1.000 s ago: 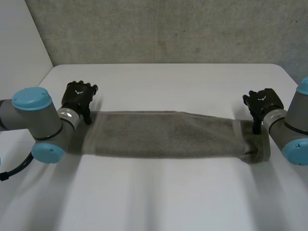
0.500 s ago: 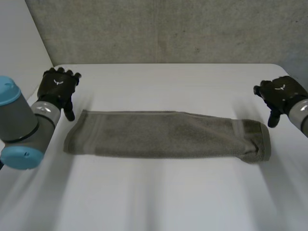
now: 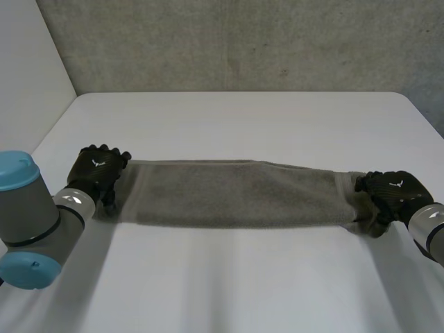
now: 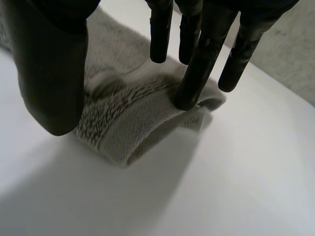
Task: Fold the towel.
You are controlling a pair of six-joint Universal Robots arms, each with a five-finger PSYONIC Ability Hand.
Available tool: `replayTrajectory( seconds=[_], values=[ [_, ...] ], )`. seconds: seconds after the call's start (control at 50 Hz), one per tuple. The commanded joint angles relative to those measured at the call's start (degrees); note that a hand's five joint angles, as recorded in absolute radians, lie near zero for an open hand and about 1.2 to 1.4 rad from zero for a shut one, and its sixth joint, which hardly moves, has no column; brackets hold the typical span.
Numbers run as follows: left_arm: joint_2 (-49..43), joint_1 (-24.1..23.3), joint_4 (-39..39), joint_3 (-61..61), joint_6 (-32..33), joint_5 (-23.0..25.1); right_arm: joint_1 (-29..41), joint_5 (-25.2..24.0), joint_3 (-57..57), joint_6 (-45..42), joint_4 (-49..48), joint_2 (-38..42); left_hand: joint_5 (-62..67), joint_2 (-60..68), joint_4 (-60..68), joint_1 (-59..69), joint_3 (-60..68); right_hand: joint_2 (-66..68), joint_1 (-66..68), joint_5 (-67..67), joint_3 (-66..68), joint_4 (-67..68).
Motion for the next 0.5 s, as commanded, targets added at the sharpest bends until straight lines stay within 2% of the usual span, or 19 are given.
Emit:
replayTrajectory(
  seconds=[0.02, 0.14, 0.22, 0.38, 0.5],
  values=[
    [-2.52, 0.20, 2.73, 0.47, 0.28, 0.10, -1.62, 0.83, -0.83, -4.93, -4.58, 3.54, -6.38, 4.05, 4.14, 4.24, 3.87, 10.79, 10.64, 9.63, -14.50, 10.09],
    [-4.10, 0.20, 4.14, 0.56, 0.63, 0.01, -4.26, 1.62, -0.92, -9.96, -6.18, 3.63, -2.16, 8.27, 8.36, 8.46, 8.09, 20.25, 20.10, 19.09, -5.04, 19.55],
    [-4.10, 0.11, 4.14, 0.30, 1.16, 0.10, -4.53, 1.71, -0.22, -10.75, -5.92, 3.10, 2.87, 13.30, 13.39, 13.49, 13.12, 11.88, 11.74, 10.73, -13.41, 11.18],
    [-3.22, -0.07, 4.14, 0.03, 1.16, 0.01, -4.61, 0.65, 0.13, -9.35, -3.37, 3.36, 3.56, 13.99, 14.08, 14.18, 13.81, 3.46, 3.31, 2.30, -21.84, 2.76],
    [-2.96, -0.68, 4.14, -0.67, 0.90, 0.01, -4.26, 0.57, 0.13, -7.85, -3.28, 3.36, 3.05, 13.49, 13.58, 13.68, 13.30, 2.07, 1.92, 0.91, -23.22, 1.37]
  ],
)
